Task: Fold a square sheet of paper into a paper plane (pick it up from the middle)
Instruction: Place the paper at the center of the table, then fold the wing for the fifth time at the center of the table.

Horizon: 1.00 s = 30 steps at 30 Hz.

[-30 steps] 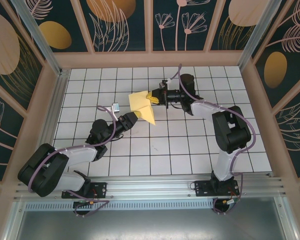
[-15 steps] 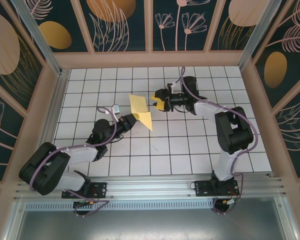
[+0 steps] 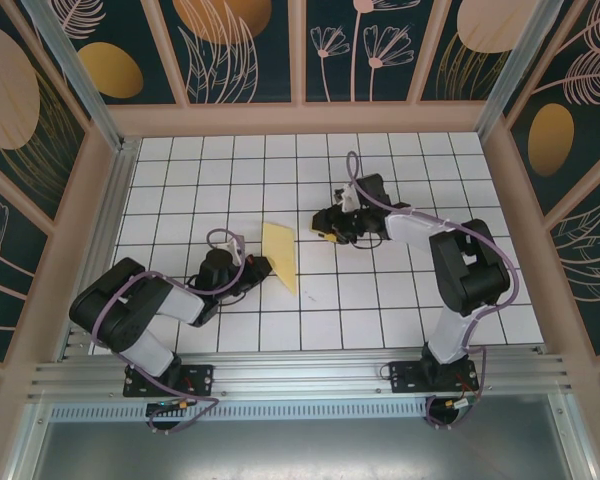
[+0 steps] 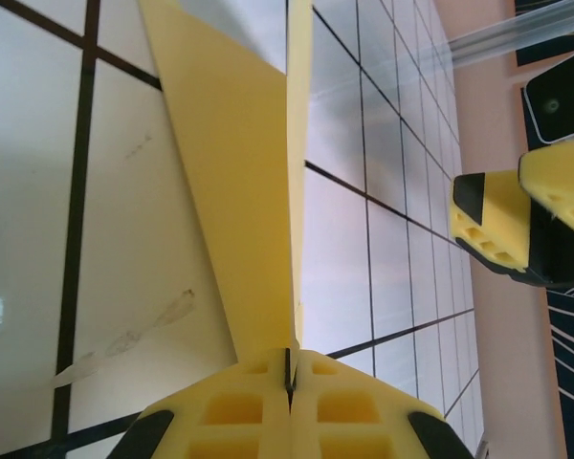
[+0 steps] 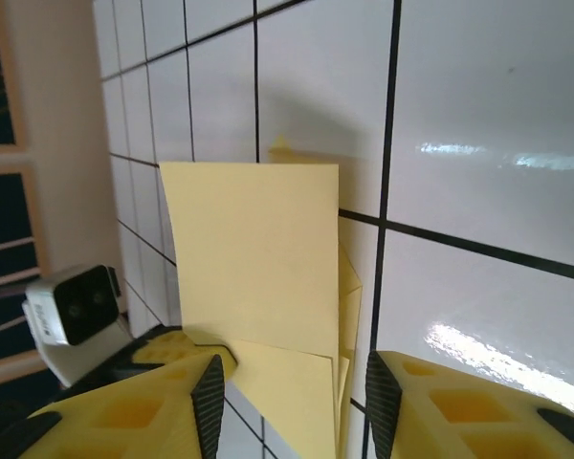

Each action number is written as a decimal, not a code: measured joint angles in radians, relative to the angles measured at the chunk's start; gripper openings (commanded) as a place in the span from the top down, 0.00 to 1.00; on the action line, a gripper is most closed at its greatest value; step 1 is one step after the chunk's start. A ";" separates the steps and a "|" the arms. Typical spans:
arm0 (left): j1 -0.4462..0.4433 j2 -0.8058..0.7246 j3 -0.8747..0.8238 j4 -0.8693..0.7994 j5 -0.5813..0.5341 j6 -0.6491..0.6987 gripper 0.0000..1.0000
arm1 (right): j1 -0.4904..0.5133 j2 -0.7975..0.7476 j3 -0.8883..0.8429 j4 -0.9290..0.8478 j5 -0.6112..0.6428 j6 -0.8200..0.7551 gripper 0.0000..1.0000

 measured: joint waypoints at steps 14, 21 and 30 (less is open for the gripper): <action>0.000 -0.020 0.030 -0.182 -0.034 0.080 0.95 | 0.188 0.057 0.001 -0.016 0.078 -0.119 0.87; 0.000 -0.020 0.063 -0.228 -0.034 0.098 0.96 | 0.204 0.132 0.045 -0.032 0.078 -0.121 0.90; 0.000 -0.016 0.081 -0.252 -0.033 0.105 0.95 | 0.206 0.196 0.090 -0.051 0.101 -0.121 0.94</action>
